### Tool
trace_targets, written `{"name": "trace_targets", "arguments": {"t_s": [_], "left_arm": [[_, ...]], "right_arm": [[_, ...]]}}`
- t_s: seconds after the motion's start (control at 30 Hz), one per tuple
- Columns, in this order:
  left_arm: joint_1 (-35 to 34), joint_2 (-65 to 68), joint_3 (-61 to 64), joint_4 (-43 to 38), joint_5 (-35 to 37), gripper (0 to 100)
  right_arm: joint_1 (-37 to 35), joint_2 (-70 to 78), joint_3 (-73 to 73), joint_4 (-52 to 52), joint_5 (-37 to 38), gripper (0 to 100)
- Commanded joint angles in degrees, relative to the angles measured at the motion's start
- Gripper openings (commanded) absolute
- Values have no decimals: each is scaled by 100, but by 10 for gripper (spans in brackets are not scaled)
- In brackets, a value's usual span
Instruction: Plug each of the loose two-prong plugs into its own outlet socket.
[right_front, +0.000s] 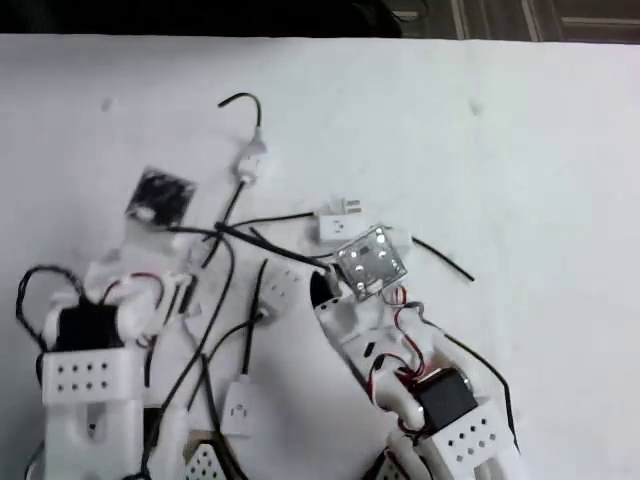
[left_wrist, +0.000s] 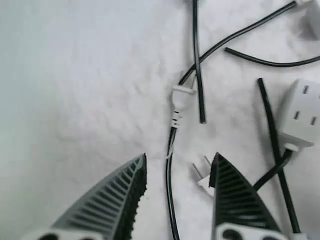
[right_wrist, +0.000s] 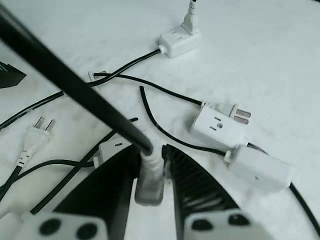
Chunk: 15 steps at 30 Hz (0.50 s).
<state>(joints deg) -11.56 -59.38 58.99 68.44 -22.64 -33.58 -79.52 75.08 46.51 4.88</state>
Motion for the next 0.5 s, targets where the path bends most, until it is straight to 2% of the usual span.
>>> {"name": "trace_targets", "arguments": {"t_s": [0.0, 0.23, 0.47], "left_arm": [[-426, -532, 721, -510, 26, 214], [-462, -989, 1697, -923, 26, 214], [-497, -1033, 1890, -967, 26, 215]], "right_arm": [[-75, 523, -299, -418, 334, 16], [-75, 2826, -1407, -822, 378, 17], [-75, 4611, -2163, -1262, 1521, 17]]}}
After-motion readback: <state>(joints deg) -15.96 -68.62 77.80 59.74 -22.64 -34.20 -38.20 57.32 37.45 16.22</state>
